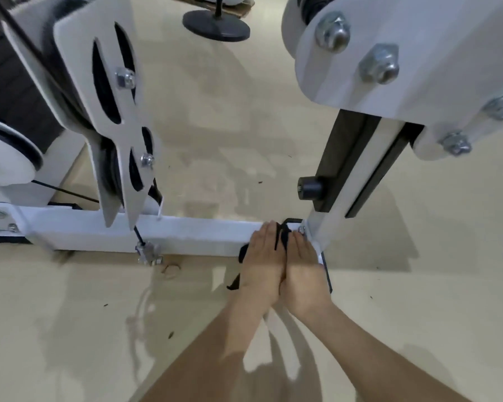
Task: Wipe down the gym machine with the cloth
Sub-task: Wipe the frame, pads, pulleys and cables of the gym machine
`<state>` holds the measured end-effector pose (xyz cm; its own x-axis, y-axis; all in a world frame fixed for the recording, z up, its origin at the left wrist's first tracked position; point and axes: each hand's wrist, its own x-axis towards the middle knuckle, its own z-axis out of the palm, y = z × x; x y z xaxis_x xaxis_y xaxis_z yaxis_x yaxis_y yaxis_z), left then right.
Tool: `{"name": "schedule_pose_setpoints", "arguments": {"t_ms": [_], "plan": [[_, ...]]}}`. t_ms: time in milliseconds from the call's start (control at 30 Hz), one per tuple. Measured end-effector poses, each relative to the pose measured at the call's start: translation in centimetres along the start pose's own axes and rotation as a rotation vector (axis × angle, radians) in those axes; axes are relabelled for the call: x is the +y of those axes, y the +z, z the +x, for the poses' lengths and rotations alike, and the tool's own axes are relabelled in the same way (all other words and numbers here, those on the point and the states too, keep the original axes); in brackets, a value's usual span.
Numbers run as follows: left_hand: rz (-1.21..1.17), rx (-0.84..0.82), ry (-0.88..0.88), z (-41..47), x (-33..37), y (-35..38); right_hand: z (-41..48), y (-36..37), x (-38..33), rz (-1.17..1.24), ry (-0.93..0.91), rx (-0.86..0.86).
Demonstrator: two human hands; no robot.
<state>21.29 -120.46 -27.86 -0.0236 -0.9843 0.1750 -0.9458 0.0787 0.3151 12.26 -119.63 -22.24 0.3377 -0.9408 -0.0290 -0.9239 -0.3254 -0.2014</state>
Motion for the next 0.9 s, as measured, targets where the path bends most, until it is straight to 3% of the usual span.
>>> {"name": "schedule_pose_setpoints", "arguments": {"t_ms": [67,200,367,500,600,700,767,867,900], "plan": [[-0.005,0.046,0.069,0.8,2.2,0.8,-0.9,-1.1,2.0,0.006,-0.031,0.097],[0.098,0.147,0.232,0.2,-0.5,0.6,-0.8,-1.2,3.1,0.054,-0.135,0.058],[0.138,0.041,-0.002,-4.4,-5.6,-1.3,0.5,1.6,-1.8,0.296,-0.171,-0.096],[0.172,-0.025,-0.234,-9.8,-9.7,-3.5,2.6,3.3,-6.7,0.307,-0.136,-0.244],[-0.034,0.092,-0.392,-11.2,-10.9,-5.5,3.4,3.4,-9.9,0.511,-0.071,-0.442],[-0.221,0.354,-0.364,-10.6,-10.1,-7.5,2.8,3.1,-11.7,0.661,-0.127,-0.598],[-0.291,0.436,-0.296,-9.8,-9.9,-8.5,3.0,2.9,-12.3,0.751,-0.105,-0.527],[-0.292,0.448,-0.307,-7.9,-10.7,-7.8,4.8,2.8,-11.9,0.797,0.052,-0.112],[-0.342,0.442,-0.378,-7.0,-10.9,-7.3,5.2,2.7,-11.9,0.691,0.001,0.001]]}}
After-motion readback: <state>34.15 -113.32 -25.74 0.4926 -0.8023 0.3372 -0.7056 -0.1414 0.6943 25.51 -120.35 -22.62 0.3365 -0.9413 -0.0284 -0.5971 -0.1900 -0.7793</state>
